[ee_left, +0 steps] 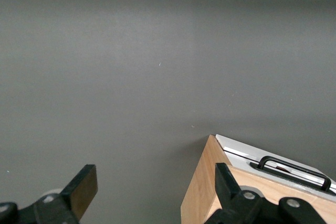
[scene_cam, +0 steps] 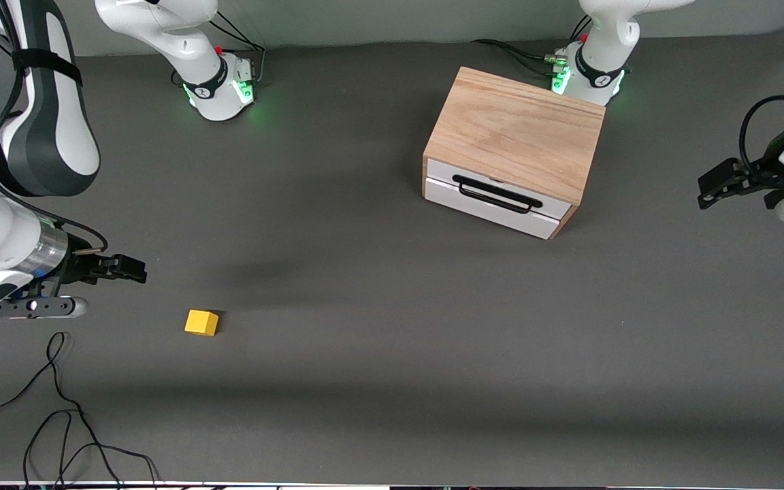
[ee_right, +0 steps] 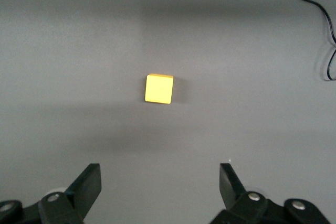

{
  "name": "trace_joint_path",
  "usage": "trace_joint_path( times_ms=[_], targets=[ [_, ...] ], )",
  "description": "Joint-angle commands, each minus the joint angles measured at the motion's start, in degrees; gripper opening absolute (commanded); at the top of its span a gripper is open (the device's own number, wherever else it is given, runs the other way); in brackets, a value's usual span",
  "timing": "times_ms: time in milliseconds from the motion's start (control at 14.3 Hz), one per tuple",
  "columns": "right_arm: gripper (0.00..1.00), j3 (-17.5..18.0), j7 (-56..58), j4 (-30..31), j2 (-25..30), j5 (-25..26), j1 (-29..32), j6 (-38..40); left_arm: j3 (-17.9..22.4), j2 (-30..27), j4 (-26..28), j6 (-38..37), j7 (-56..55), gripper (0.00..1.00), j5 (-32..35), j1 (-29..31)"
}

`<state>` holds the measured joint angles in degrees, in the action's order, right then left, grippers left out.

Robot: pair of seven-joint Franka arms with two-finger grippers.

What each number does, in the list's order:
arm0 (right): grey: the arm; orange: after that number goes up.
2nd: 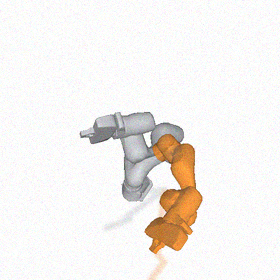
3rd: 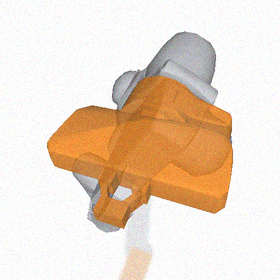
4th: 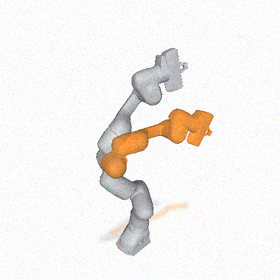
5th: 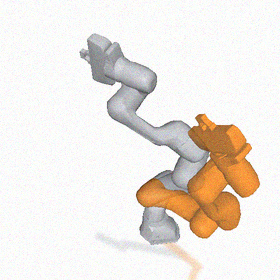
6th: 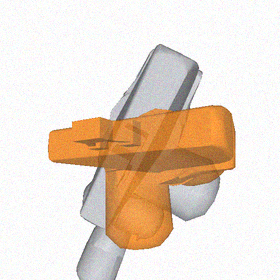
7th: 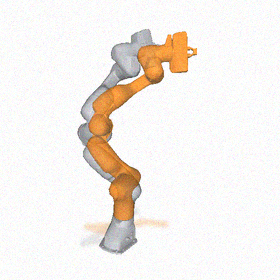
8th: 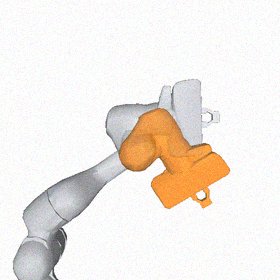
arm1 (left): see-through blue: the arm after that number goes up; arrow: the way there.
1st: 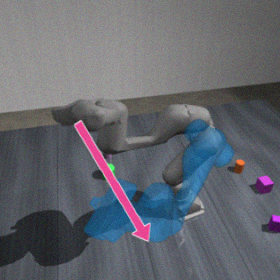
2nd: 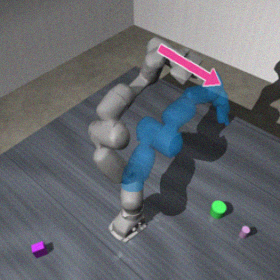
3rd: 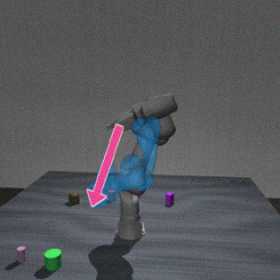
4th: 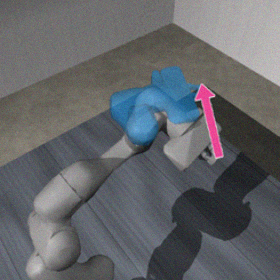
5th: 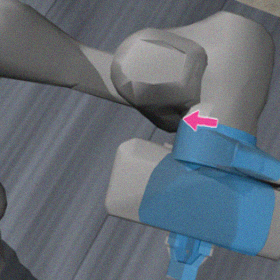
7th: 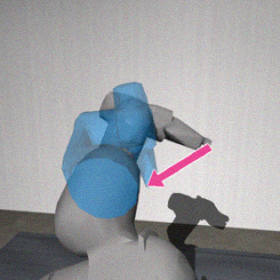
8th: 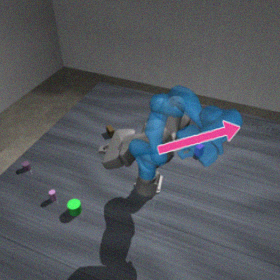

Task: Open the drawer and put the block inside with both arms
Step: 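Reach the left gripper to the drawer handle while the right gripper lowers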

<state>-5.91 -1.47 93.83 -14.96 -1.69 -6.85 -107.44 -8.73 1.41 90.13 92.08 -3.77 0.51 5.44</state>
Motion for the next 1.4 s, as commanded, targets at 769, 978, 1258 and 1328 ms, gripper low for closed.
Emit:
trace_joint_path(
  times_ms=[769,978,1258,1328],
  targets=[
    [1.00,-0.16,-0.81,3.10,-5.34,-0.94,-0.26,-9.79,-1.46,9.03,-1.01,0.04,-65.98,1.00,-2.53,-14.48],
    [1.00,-0.07,-0.90,6.88,-5.34,-0.94,-0.35,-14.62,-1.46,13.43,-0.48,-0.06,-72.24,1.00,-2.36,-17.64],
    [1.00,0.11,-1.34,10.76,-6.04,-1.12,-0.35,-19.73,-1.46,17.56,1.27,0.20,-72.52,1.00,-2.27,-21.25],
    [1.00,0.11,-1.34,10.76,-6.65,-1.12,-0.35,-19.83,-1.46,18.44,1.89,0.56,-72.52,1.00,-2.27,-22.48]
  ],
)
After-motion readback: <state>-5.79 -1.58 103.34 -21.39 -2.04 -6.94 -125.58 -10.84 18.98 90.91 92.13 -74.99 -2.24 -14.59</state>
